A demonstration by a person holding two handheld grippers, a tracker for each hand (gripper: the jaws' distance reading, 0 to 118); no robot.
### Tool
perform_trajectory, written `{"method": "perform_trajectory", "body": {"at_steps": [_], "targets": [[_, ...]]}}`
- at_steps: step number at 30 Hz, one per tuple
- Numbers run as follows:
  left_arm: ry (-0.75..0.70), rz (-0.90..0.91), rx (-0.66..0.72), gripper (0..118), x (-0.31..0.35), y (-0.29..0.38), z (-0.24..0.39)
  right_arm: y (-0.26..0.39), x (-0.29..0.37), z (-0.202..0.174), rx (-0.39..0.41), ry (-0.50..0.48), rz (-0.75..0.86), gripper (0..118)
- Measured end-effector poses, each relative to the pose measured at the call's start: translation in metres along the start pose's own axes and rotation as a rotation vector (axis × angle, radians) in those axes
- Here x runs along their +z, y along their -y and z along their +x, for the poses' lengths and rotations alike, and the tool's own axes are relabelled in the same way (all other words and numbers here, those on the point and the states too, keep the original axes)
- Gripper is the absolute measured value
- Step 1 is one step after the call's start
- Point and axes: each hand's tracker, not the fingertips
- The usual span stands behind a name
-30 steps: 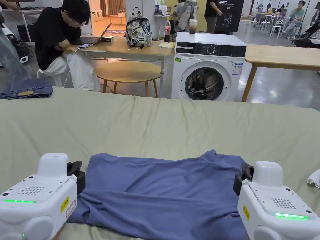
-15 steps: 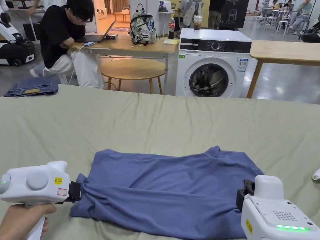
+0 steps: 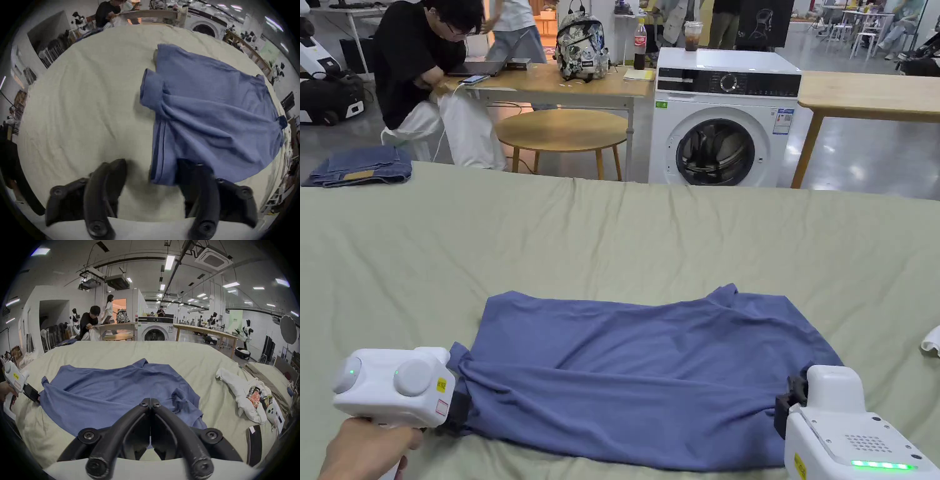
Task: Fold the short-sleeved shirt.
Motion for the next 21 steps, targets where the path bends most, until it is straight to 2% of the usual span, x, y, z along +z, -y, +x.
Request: {"method": "perform_trajectory", "body": {"at_steps": [2,4,5,13,19,21], "targets": [[0.020,0.010,-0.002,39,0.000,0.001,-0.002,0.001,-0.001,0.001,0.000,0.001,-0.008,0],[0.031,0.026,-0.003,6,0.004,0.006,-0.004,0.002,-0.002,0.002,-0.002,0.000,-0.015,0],[0.038,0.046,-0.004,3,0.009,0.009,-0.009,0.002,-0.002,0.004,-0.004,-0.003,-0.019,0],[0.181,0.227,0.112,1,0.064,0.038,-0.035,-0.005,-0.003,0.037,0.000,0.024,-0.046,0],[0.189,0.231,0.124,1,0.069,0.054,-0.037,-0.014,-0.025,0.084,0.012,0.050,-0.233,0],[0.197,0.222,0.138,1,0.064,0.056,-0.037,-0.014,-0.035,0.095,0.008,0.054,-0.292,12]]}}
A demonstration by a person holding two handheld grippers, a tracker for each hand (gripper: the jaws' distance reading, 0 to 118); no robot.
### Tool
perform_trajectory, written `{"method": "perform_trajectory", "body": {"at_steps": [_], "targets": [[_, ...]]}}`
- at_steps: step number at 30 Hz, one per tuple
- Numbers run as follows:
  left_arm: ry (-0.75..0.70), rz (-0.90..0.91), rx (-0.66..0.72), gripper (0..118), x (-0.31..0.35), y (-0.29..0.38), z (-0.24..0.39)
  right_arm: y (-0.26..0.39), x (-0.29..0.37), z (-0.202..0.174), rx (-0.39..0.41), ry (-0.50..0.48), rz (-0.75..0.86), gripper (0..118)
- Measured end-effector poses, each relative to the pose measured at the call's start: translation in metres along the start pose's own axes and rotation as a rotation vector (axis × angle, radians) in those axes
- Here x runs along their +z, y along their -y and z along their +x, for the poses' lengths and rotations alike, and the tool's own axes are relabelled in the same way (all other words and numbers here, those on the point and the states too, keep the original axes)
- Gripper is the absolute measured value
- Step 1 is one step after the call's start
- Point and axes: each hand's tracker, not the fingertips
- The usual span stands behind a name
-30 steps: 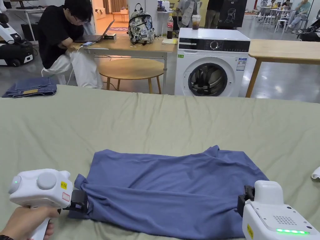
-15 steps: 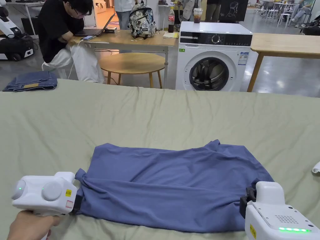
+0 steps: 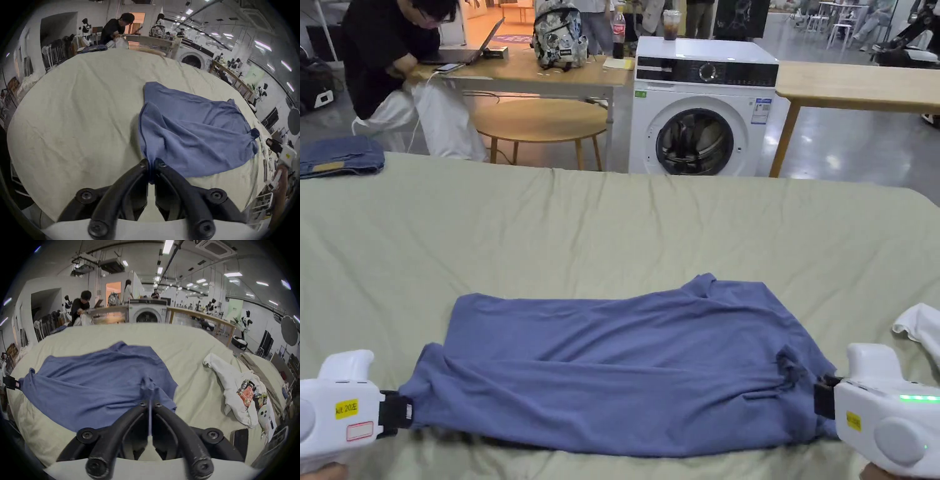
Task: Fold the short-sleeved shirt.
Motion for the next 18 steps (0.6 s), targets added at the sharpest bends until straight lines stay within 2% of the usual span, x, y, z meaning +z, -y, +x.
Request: {"method": "perform_trajectory", "body": {"at_steps": [2,3,4,10,11,12,13,15,17,18], "targets": [[0.000,0.000,0.011,1,-0.003,0.003,-0.002,-0.001,-0.014,0.010,0.017,-0.015,-0.074,49],[0.000,0.000,0.014,1,-0.005,0.005,-0.002,0.000,-0.028,0.017,0.022,-0.017,-0.099,61],[0.002,-0.007,0.016,1,-0.006,0.004,-0.002,0.000,-0.036,0.021,0.025,-0.028,-0.127,66],[-0.005,-0.021,0.022,1,-0.011,0.008,-0.002,0.017,-0.074,0.026,0.042,-0.021,-0.295,66],[-0.006,-0.024,0.021,1,-0.011,0.008,-0.001,0.022,-0.073,0.026,0.021,-0.064,-0.300,66],[-0.007,-0.028,0.018,1,-0.011,0.008,-0.001,0.025,-0.069,0.026,0.016,-0.066,-0.265,62],[-0.007,-0.029,0.016,1,-0.011,0.008,-0.001,0.026,-0.066,0.024,0.027,-0.053,-0.252,51],[-0.006,-0.032,0.010,1,-0.011,0.008,0.000,0.029,-0.064,0.022,0.059,-0.053,-0.267,39],[-0.004,-0.032,0.009,1,-0.012,0.007,-0.002,0.032,-0.062,0.020,0.053,-0.051,-0.266,8],[-0.003,-0.032,0.011,1,-0.012,0.007,-0.002,0.033,-0.062,0.021,0.057,-0.050,-0.263,6]]}}
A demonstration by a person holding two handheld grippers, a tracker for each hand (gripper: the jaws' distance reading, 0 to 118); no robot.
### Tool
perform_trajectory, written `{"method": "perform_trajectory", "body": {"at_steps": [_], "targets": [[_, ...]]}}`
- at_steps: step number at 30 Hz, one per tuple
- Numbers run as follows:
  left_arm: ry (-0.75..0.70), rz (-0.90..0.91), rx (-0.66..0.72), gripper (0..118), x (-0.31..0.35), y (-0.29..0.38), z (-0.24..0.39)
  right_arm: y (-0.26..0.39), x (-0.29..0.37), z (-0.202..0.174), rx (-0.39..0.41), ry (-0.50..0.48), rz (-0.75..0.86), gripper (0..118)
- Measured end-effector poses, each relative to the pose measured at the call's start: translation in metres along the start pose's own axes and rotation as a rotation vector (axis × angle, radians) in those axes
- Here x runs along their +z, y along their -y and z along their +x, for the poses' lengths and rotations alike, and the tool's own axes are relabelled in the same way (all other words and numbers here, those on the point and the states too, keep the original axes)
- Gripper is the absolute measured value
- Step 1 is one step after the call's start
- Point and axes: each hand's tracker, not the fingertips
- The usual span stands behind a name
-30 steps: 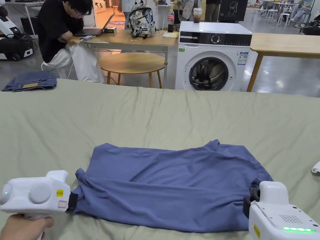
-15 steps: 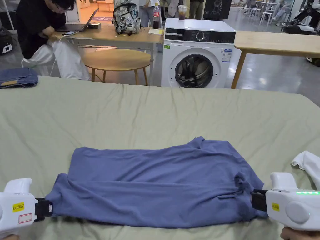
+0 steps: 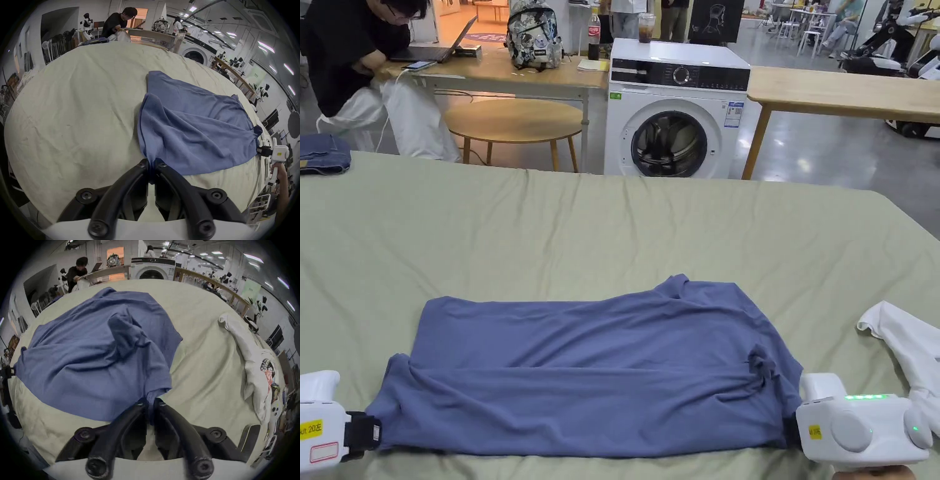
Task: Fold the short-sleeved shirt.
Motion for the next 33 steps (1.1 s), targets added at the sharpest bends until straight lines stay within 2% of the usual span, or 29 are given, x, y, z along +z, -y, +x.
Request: {"method": "perform_trajectory", "body": {"at_steps": [3,7,17,24,29,33], "targets": [[0.007,0.009,0.005,1,0.001,0.000,-0.002,-0.002,0.004,0.000,-0.039,0.001,0.017,4],[0.021,0.035,0.017,1,0.011,-0.006,-0.002,-0.008,0.021,-0.001,-0.041,0.004,0.055,3],[0.050,0.134,-0.030,1,0.060,-0.023,0.006,-0.030,0.094,-0.005,0.009,0.033,0.162,3],[0.009,0.105,-0.014,1,0.078,0.015,-0.016,0.016,0.111,-0.012,0.009,0.035,0.125,3],[-0.012,0.033,0.009,1,0.065,0.054,-0.030,0.066,0.098,-0.022,0.014,0.027,0.040,3],[-0.053,-0.032,-0.003,1,0.043,0.072,-0.034,0.095,0.077,-0.030,0.029,0.064,-0.034,3]]}}
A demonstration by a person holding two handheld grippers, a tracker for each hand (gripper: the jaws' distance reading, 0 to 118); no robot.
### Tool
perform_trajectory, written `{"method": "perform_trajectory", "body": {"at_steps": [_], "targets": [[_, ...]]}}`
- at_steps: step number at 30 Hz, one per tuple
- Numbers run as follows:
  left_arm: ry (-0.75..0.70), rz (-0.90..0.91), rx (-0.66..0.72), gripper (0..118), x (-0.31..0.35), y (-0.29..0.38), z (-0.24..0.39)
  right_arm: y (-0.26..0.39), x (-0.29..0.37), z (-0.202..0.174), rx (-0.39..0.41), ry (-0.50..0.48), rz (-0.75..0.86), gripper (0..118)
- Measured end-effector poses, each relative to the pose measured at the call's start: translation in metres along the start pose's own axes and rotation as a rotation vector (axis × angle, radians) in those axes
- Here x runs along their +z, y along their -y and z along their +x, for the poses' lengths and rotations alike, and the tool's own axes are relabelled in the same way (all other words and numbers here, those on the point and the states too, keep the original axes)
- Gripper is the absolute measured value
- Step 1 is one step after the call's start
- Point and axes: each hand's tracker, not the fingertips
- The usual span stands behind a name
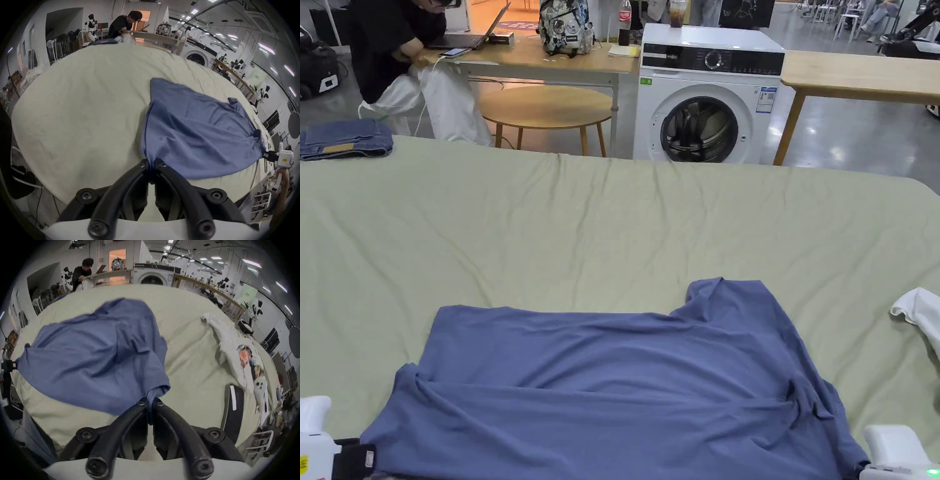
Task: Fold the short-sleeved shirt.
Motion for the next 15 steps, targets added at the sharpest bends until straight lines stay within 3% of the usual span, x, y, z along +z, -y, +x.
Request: {"method": "perform_trajectory", "body": {"at_steps": [9,11,12,15], "targets": [[-0.029,-0.041,-0.027,1,-0.014,0.001,0.003,-0.002,-0.007,0.003,-0.019,0.007,0.003,3],[-0.024,-0.038,-0.018,1,-0.009,-0.004,0.005,-0.006,0.001,0.003,-0.035,0.005,0.020,9],[-0.021,-0.034,-0.011,1,-0.006,-0.006,0.007,-0.010,0.007,0.003,-0.043,0.014,0.034,16],[-0.032,0.024,-0.029,21,0.005,-0.015,0.019,-0.023,0.019,0.002,-0.057,0.039,0.115,70]]}}
